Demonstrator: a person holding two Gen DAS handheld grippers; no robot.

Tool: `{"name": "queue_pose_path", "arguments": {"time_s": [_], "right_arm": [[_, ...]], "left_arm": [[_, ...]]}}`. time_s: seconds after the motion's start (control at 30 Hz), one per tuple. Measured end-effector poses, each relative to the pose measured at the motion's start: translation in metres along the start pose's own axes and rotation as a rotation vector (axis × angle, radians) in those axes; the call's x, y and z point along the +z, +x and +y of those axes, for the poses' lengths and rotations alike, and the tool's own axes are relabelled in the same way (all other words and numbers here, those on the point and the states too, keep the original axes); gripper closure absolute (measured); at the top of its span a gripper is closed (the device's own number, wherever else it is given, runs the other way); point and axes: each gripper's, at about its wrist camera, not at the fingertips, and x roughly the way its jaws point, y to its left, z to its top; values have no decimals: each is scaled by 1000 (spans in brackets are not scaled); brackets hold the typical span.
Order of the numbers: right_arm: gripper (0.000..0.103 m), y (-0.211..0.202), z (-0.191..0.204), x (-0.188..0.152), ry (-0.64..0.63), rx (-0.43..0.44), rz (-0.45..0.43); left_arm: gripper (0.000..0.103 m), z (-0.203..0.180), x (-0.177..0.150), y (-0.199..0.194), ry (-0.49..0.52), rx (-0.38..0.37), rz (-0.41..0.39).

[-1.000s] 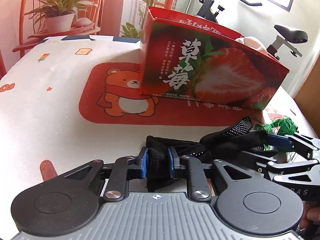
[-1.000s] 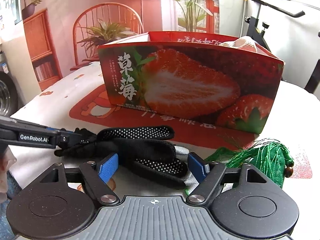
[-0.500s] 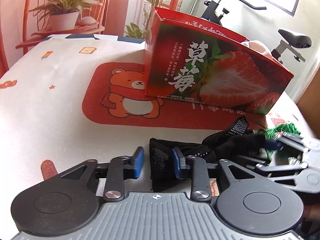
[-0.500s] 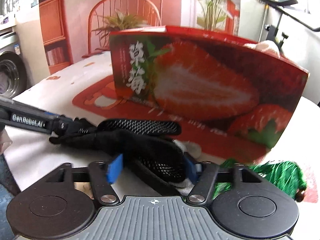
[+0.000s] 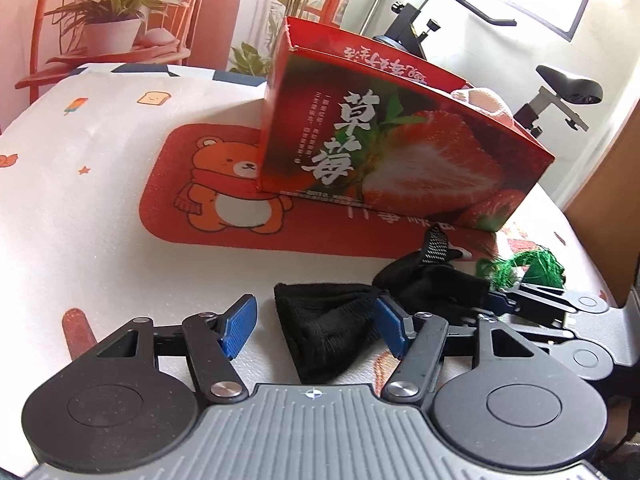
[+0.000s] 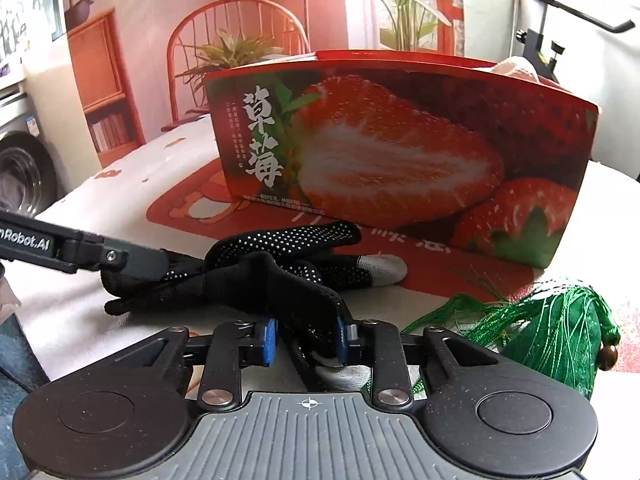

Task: Organize soft objects
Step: 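Close both tools on the black mesh glove, then lift the glove with both tools and lower it into the box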

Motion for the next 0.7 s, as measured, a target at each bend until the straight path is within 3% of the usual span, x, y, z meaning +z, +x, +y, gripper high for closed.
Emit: {"name": "queue_pose_path", "arguments": {"time_s": [0.2,0.27,0.3,0.33,0.37,0.43,0.57,0.7], "right_arm": [[81,-1,-4,-2,28,8,-11],[81,-1,-4,-2,30,9,-14],[81,-1,-4,-2,30,10,-15],[81,-1,-4,-2,30,12,-15],[82,-2,-3,-2,28,14,-14],[85,-3,0,-2,17,22,-14],[88,-6,4,0,5,35,-26],[88,-21,9,5,-9,41,-98]], "left_arm": [[35,-5,-4,0,36,22,21],[48,-5,-5,0,44,27,10],[65,-6,-5,1,52,20,9],[73,-7,-5,2,61,19,12],[74,-10,-6,2,77,28,8],[89,-15,-7,2,108,33,0],[91,-18,-5,-2,112,58,-15],[91,-21,3,-18,120,62,-73]]}}
